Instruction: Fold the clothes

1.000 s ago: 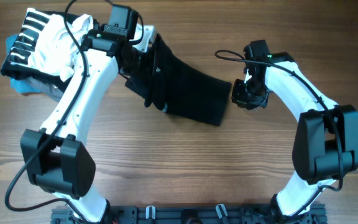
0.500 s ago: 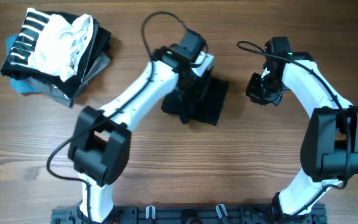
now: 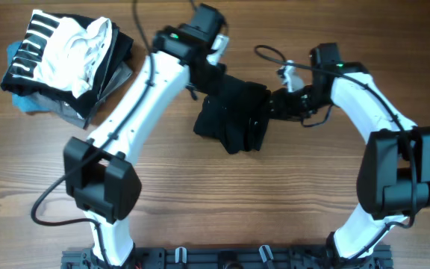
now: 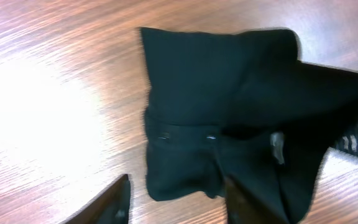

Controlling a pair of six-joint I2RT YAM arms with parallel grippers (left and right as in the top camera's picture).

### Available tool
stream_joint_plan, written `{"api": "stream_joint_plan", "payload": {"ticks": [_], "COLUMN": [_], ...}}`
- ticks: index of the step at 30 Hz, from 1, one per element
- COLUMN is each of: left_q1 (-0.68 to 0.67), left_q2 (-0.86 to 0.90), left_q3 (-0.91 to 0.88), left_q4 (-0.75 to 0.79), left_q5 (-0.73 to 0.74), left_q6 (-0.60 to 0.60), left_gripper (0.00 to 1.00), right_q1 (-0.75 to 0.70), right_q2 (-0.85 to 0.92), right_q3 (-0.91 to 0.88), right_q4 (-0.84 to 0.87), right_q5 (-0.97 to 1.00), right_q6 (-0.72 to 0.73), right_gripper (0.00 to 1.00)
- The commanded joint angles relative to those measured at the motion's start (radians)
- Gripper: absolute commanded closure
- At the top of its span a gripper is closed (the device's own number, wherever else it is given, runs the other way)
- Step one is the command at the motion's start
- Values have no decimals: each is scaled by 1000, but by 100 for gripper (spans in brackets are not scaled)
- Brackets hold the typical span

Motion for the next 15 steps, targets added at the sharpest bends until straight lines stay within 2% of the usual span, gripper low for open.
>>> {"api": "stream_joint_plan", "payload": {"ticks": [1, 3, 6, 7, 8, 9, 11, 13, 14, 15], "left_q1": [91, 120, 124, 121, 117, 112, 101, 99, 99, 99], "left_q2": [-5, -5, -5, -5, -5, -5, -5, -5, -5, 0], "left_q3": [-55, -109, -204, -234, -262, -283, -311, -322, -326, -326], "left_q4": [6, 21, 95, 132, 164, 194, 223, 231, 234, 235], "left_q5": [124, 156, 214, 245, 274, 298, 304, 304, 304, 304], "left_q6": [-17, -11, -11, -11, -12, -12, -12, -12, -12, -12], "left_gripper": [57, 56, 54, 54, 53, 51, 48, 44, 43, 41], "right_q1": [64, 74, 74, 77, 77, 72, 54, 36, 29, 27], "right_q2": [-21, -27, -29, -29, -29, -29, -29, -29, -29, -29], "right_q3": [-7, -6, -7, -7, -7, -6, -7, -6, -6, -6], "right_q4": [16, 28, 61, 60, 42, 10, -12, -2, 15, 27], "right_q5": [-146, -168, 44, 149, 272, 465, 718, 784, 779, 777], "right_q6": [-114, -88, 173, 256, 332, 428, 518, 542, 536, 534], "right_gripper": [49, 47, 49, 74, 92, 96, 96, 96, 92, 83]}}
